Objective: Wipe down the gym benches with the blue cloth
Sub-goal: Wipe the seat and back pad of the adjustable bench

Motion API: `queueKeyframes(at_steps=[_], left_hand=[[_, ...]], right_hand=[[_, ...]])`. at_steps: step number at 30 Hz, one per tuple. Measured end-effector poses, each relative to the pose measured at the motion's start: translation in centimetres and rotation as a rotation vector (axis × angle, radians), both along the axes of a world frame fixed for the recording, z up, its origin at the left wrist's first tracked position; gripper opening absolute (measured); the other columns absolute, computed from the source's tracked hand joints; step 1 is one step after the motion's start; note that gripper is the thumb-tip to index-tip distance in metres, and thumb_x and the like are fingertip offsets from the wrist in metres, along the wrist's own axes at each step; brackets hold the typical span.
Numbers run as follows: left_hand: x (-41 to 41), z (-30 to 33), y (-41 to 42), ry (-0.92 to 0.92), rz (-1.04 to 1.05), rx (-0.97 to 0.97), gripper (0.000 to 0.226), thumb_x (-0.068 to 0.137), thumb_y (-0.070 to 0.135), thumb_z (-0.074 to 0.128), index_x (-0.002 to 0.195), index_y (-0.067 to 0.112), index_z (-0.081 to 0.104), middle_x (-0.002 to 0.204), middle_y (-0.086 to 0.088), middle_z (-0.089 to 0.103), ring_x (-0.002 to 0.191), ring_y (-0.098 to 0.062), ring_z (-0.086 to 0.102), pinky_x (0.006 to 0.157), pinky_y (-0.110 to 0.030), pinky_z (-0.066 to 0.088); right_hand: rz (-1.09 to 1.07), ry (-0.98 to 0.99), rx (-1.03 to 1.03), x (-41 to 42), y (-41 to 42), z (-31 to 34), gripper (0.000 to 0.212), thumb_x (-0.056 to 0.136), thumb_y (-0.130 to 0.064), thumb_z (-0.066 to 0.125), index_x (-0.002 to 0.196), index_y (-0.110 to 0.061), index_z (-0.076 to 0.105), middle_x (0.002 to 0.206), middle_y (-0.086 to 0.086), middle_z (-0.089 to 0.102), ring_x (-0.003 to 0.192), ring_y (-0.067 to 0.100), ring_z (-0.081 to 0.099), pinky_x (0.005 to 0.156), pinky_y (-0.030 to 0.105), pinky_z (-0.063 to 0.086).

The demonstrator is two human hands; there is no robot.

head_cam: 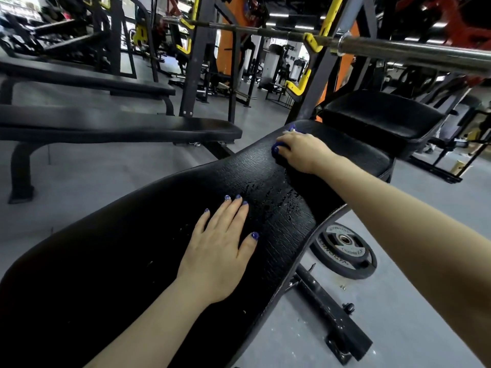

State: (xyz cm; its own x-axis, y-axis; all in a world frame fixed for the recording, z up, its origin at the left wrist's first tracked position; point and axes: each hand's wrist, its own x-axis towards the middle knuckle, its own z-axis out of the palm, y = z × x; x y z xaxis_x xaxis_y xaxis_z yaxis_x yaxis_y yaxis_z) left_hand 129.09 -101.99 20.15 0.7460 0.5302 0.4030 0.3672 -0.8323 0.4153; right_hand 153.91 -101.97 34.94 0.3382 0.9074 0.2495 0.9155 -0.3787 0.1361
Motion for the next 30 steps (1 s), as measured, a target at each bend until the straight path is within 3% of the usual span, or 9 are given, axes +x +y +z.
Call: queueKeyframes(at_steps=[3,7,11,14,17,20,23,27,30], left_hand=[[0.0,0.0,0.1,0.000,-0.003,0.011,0.076,0.086,0.059,-0.005,0.155,0.027,0.004,0.161,0.015,-0.007,0.144,0.002,-0.018,0.120,-0.032,-0.005],[0.1,-0.2,0.1,-0.021,-0.002,0.021,0.076,0.088,0.059,-0.001,0.155,0.024,0.009,0.162,0.013,-0.001,0.146,0.000,-0.012,0.120,-0.032,-0.004],[-0.1,0.1,0.3,-0.010,-0.053,-0.009,0.081,0.085,0.062,-0.003,0.155,0.022,0.008,0.162,0.011,-0.004,0.145,-0.001,-0.015,0.121,-0.034,-0.003],[-1.7,0.1,1.0,-0.052,-0.070,-0.049,0.082,0.085,0.063,0.003,0.155,0.019,0.012,0.162,0.011,0.000,0.146,-0.001,-0.013,0.121,-0.035,0.001],[-4.0,-1.0,2.2,-0.037,-0.008,-0.063,0.082,0.086,0.063,0.004,0.155,0.019,0.008,0.162,0.011,0.000,0.145,0.001,-0.015,0.119,-0.030,-0.003],[-4.9,-2.2,2.4,0.020,0.028,-0.063,0.082,0.085,0.065,0.000,0.155,0.021,0.004,0.162,0.012,-0.005,0.143,0.003,-0.019,0.120,-0.031,-0.004],[-5.0,-2.6,2.3,0.023,0.043,-0.048,0.080,0.087,0.064,-0.002,0.155,0.023,0.004,0.161,0.014,-0.007,0.142,0.004,-0.020,0.122,-0.033,-0.001],[-5.2,-2.6,2.2,0.027,0.049,-0.040,0.079,0.086,0.063,-0.004,0.155,0.024,0.002,0.161,0.014,-0.009,0.142,0.004,-0.022,0.121,-0.031,-0.004],[-5.2,-2.7,2.1,0.021,0.051,-0.035,0.079,0.086,0.062,-0.004,0.155,0.023,0.003,0.161,0.013,-0.008,0.143,0.002,-0.020,0.121,-0.032,-0.004]], right_hand=[[0.114,-0.002,0.013,-2.7,-4.1,-1.6,0.035,0.101,-0.029,0.047,0.130,-0.012,0.058,0.143,0.010,0.049,0.135,0.025,0.041,0.105,0.031,0.030],[0.230,0.040,-0.015,-4.6,-11.6,-2.6,0.044,0.098,-0.034,0.052,0.138,-0.017,0.053,0.153,-0.002,0.039,0.143,0.012,0.032,0.110,0.012,0.016],[0.189,0.086,-0.078,-4.5,-14.3,-2.1,0.049,0.097,-0.040,0.047,0.143,-0.022,0.046,0.155,-0.007,0.034,0.144,0.009,0.027,0.116,0.021,0.022],[0.118,0.057,-0.057,-4.2,-13.4,-1.6,0.050,0.099,-0.035,0.049,0.144,-0.017,0.040,0.151,0.002,0.040,0.138,0.020,0.036,0.107,0.021,0.023],[-0.037,-0.020,0.096,-3.5,-11.7,-2.0,0.037,0.099,-0.029,0.048,0.128,-0.006,0.053,0.140,0.014,0.046,0.137,0.029,0.035,0.110,0.037,0.025],[-0.172,-0.086,0.230,-4.4,-10.3,-3.8,0.032,0.097,-0.029,0.047,0.111,-0.002,0.059,0.117,0.016,0.052,0.123,0.037,0.043,0.100,0.045,0.034],[0.007,-0.079,0.189,-7.1,-10.5,-6.1,0.045,0.094,-0.040,0.039,0.113,-0.005,0.059,0.116,0.013,0.054,0.115,0.036,0.049,0.099,0.045,0.041],[0.213,0.003,0.027,-7.3,-13.1,-5.1,0.049,0.099,-0.044,0.045,0.128,-0.007,0.058,0.142,0.013,0.050,0.136,0.028,0.043,0.116,0.028,0.024],[0.159,0.043,0.055,-6.2,-12.8,-3.1,0.042,0.097,-0.032,0.051,0.131,-0.008,0.058,0.148,0.012,0.043,0.143,0.026,0.033,0.110,0.014,0.010]])
